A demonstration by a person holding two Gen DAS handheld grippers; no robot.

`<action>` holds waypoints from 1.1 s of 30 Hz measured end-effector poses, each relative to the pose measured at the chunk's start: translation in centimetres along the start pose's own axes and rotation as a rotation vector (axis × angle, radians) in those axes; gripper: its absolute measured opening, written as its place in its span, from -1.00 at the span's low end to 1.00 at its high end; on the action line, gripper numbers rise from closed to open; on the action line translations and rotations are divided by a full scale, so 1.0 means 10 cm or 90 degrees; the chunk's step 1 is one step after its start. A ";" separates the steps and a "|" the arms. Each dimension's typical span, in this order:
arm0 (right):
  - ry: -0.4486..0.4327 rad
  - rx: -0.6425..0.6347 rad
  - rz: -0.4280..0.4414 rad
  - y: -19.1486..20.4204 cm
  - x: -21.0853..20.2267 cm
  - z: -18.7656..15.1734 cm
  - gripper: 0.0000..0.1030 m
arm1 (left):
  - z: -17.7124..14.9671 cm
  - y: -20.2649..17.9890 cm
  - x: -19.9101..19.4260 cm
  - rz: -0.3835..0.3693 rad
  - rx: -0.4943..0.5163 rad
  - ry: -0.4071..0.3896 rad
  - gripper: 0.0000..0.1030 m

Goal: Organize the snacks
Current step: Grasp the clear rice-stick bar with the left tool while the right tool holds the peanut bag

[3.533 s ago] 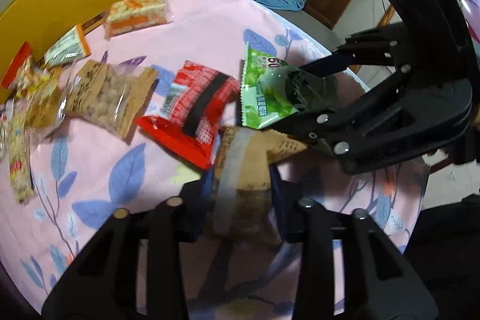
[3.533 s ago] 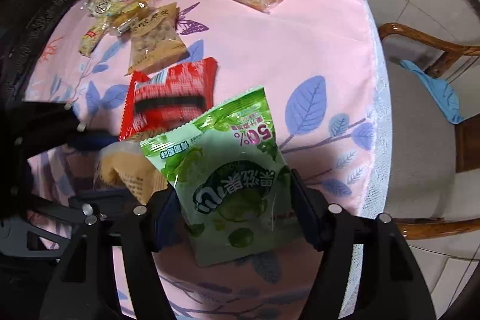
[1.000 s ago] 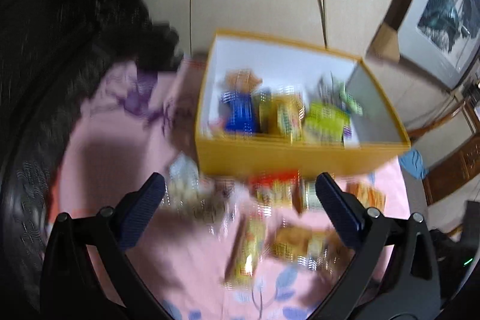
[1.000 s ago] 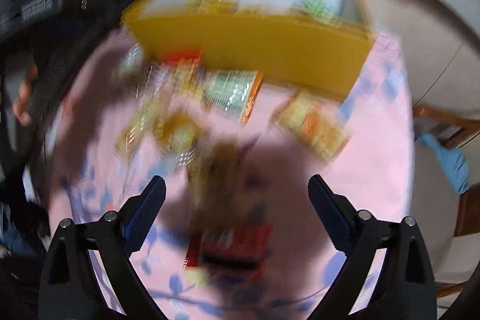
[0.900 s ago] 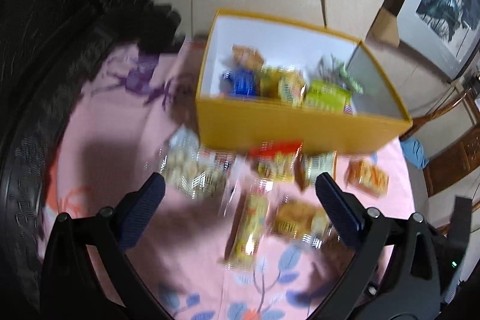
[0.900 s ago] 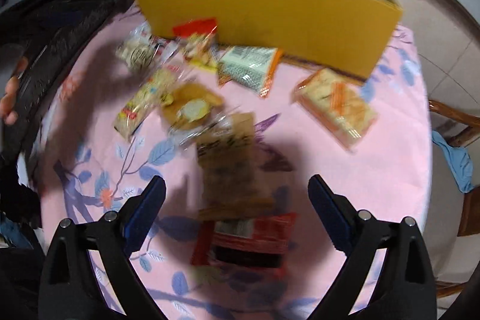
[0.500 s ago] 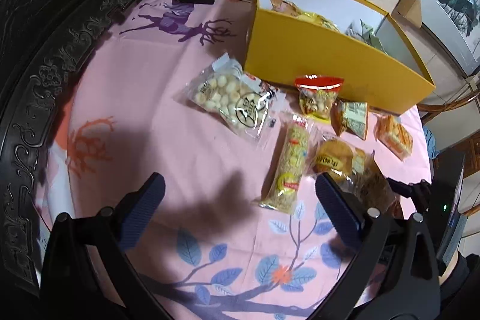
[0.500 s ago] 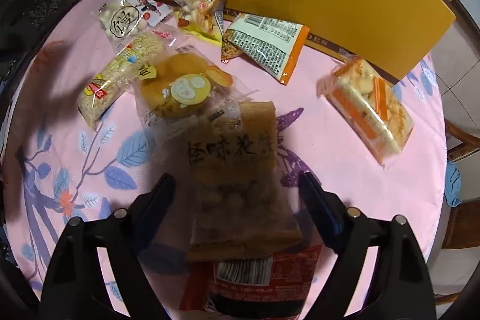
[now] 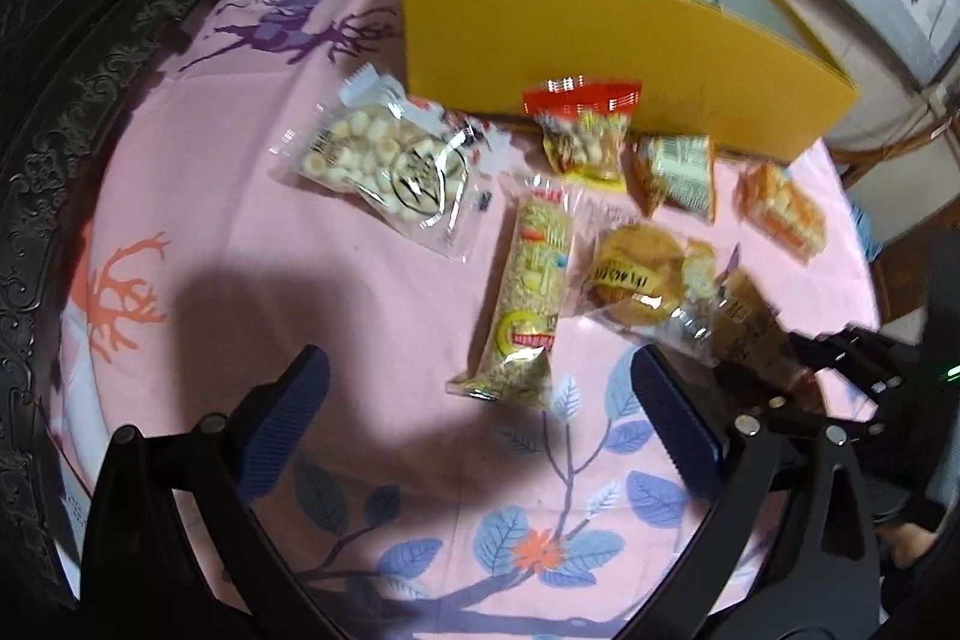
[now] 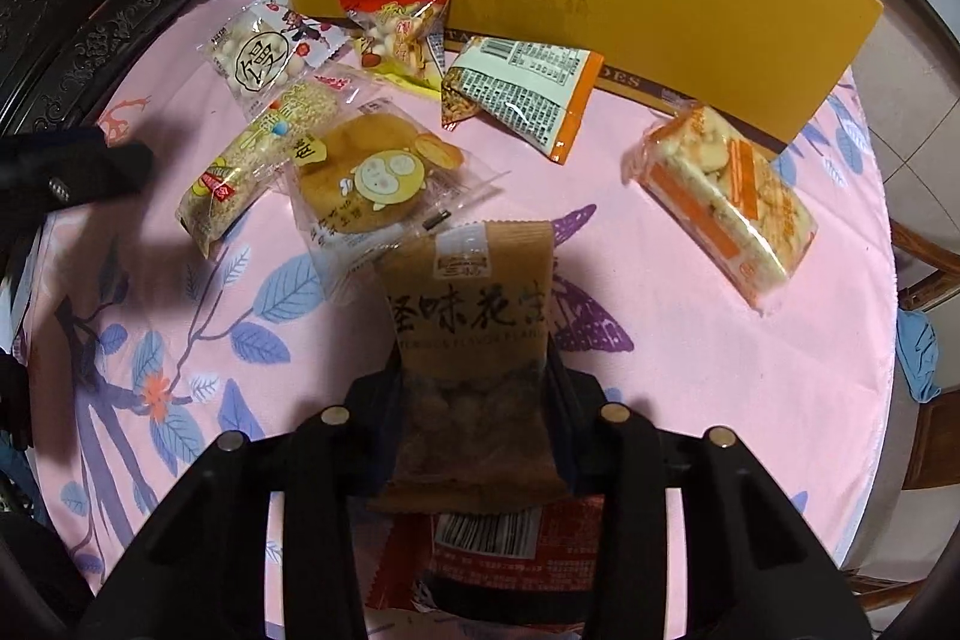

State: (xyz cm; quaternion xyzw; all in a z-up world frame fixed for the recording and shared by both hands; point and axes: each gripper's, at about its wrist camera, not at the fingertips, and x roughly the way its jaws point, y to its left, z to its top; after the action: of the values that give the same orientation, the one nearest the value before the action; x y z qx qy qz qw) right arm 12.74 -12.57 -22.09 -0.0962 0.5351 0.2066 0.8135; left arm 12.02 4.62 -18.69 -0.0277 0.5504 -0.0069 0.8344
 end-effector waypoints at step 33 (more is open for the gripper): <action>-0.023 0.032 -0.013 -0.02 -0.12 -0.04 -0.24 | 0.06 -0.20 0.24 -0.011 0.033 -0.010 -0.46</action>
State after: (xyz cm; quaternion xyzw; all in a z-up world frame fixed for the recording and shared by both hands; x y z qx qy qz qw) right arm 12.07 -13.16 -21.18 -0.0777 0.5245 0.1865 0.8271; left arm 13.55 2.51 -20.60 -0.0110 0.5430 -0.0285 0.8392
